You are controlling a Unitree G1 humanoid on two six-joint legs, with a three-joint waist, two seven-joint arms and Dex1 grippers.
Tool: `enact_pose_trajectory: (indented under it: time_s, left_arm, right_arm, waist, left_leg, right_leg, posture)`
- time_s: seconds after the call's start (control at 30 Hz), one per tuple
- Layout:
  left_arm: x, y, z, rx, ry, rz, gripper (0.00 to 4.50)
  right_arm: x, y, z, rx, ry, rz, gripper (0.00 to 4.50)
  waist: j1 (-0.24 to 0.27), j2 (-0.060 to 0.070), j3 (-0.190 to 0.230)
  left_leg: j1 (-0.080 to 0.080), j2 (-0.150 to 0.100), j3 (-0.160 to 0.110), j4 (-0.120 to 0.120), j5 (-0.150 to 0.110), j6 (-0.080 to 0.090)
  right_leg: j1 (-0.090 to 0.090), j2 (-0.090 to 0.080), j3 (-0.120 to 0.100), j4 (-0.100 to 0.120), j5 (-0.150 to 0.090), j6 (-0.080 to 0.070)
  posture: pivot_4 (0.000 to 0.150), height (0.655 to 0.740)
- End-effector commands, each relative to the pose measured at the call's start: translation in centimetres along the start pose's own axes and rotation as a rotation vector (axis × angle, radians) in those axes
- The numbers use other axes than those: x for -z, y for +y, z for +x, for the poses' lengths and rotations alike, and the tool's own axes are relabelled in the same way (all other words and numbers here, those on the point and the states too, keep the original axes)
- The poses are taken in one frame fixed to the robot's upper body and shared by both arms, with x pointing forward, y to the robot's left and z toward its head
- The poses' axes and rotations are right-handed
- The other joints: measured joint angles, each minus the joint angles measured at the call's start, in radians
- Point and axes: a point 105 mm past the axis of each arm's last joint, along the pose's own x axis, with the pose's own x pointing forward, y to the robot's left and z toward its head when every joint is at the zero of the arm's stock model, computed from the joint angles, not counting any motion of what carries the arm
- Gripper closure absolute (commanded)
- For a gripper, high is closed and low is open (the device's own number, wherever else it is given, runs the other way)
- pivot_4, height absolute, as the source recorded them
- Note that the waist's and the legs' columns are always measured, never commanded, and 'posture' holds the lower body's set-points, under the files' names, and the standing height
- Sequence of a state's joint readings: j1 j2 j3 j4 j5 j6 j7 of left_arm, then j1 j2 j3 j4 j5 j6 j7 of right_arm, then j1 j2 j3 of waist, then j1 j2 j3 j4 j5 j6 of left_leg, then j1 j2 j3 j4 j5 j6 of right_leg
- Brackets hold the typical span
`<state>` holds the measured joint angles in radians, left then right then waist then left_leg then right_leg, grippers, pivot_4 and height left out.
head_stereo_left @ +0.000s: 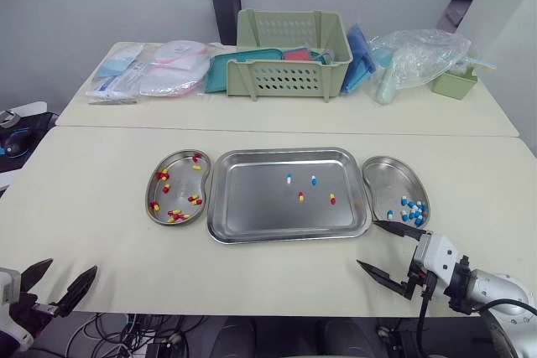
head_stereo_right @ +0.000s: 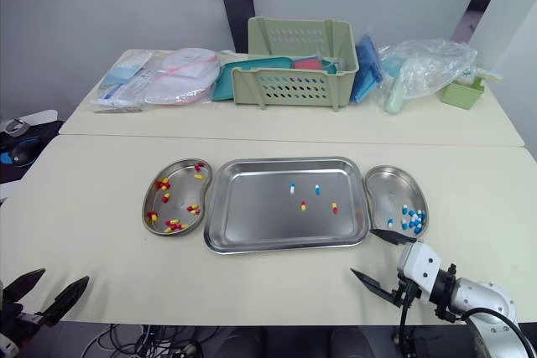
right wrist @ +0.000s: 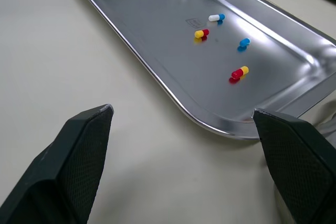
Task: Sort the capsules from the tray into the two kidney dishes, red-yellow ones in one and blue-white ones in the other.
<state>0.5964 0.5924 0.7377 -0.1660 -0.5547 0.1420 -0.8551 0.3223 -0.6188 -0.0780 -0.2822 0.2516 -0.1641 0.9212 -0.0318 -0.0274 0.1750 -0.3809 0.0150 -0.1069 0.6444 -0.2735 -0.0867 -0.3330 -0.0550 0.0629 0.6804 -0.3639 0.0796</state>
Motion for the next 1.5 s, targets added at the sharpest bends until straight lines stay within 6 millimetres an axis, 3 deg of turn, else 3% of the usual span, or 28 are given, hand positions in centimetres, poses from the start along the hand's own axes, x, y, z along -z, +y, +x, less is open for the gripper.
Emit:
enact_pose_trajectory:
  time_s: [0.03,0.33,0.47,0.67,1.0,1.1,1.2,1.5]
  left_arm:
    - [-3.3,-3.3,1.7,0.181,-0.076,0.078,0.0]
    - [-8.8,-11.6,6.9,0.574,-0.104,0.247,0.0]
    - [-9.8,-13.6,8.2,0.67,-0.11,0.266,0.0]
    - [-10.5,-15.7,10.0,0.787,-0.126,0.287,0.0]
    - [-10.0,-18.9,12.9,0.92,-0.146,0.31,0.0]
    - [-10.3,-20.0,13.4,0.957,-0.156,0.309,0.59]
    - [-10.6,-20.8,14.2,0.984,-0.157,0.322,1.5]
    - [-11.4,-23.1,17.1,1.054,-0.12,0.356,1.5]
  right_arm:
    - [0.0,0.1,-0.1,-0.012,-0.018,-0.028,0.03]
    - [0.4,0.4,-0.1,-0.008,-0.027,-0.027,0.03]
    - [0.1,0.3,0.2,0.011,-0.044,-0.03,0.03]
    - [-1.2,-0.1,0.6,0.052,-0.093,-0.029,0.03]
    - [-2.9,0.2,1.0,0.082,-0.118,-0.031,0.03]
    - [-2.9,0.2,0.9,0.091,-0.11,-0.026,0.0]
    - [-2.9,0.2,0.9,0.095,-0.104,-0.024,0.0]
    - [-2.9,0.3,1.1,0.099,-0.095,-0.017,0.0]
  waist:
    - [0.003,0.0,0.0]
    - [0.002,0.002,0.0]
    - [-0.002,0.004,0.0]
    - [-0.003,0.004,0.0]
    - [0.001,0.004,0.0]
    - [0.001,0.005,0.0]
    - [0.001,0.005,0.0]
    - [0.001,0.005,0.0]
  left_leg:
    - [0.0,0.0,0.0,0.0,0.0,0.0]
    - [0.001,0.0,0.0,0.0,0.0,0.0]
    - [0.0,0.0,0.0,0.0,0.0,0.0]
    - [0.0,0.0,0.0,0.0,0.0,0.0]
    - [0.0,-0.001,-0.001,0.001,0.0,0.0]
    - [0.0,-0.001,-0.001,0.001,0.0,0.0]
    - [0.0,-0.001,-0.001,0.001,0.0,0.0]
    - [-0.001,-0.001,-0.001,0.001,0.0,0.0]
  right_leg:
    - [0.0,0.0,0.0,0.0,0.0,0.0]
    - [0.0,0.0,0.0,0.001,0.0,0.0]
    - [0.0,0.0,0.0,0.001,0.0,0.0]
    - [0.0,0.001,0.0,0.001,0.0,0.0]
    - [0.0,0.001,0.0,0.001,0.0,0.0]
    - [0.0,0.001,0.0,0.001,0.0,0.0]
    - [0.0,0.001,0.0,0.001,0.0,0.0]
    - [0.0,0.001,0.0,0.001,0.0,0.0]
  posture:
    - [0.15,0.74]
    - [0.15,0.74]
    - [0.15,0.74]
    - [0.15,0.74]
    - [0.15,0.74]
    - [0.15,0.74]
    - [0.15,0.74]
    - [0.15,0.74]
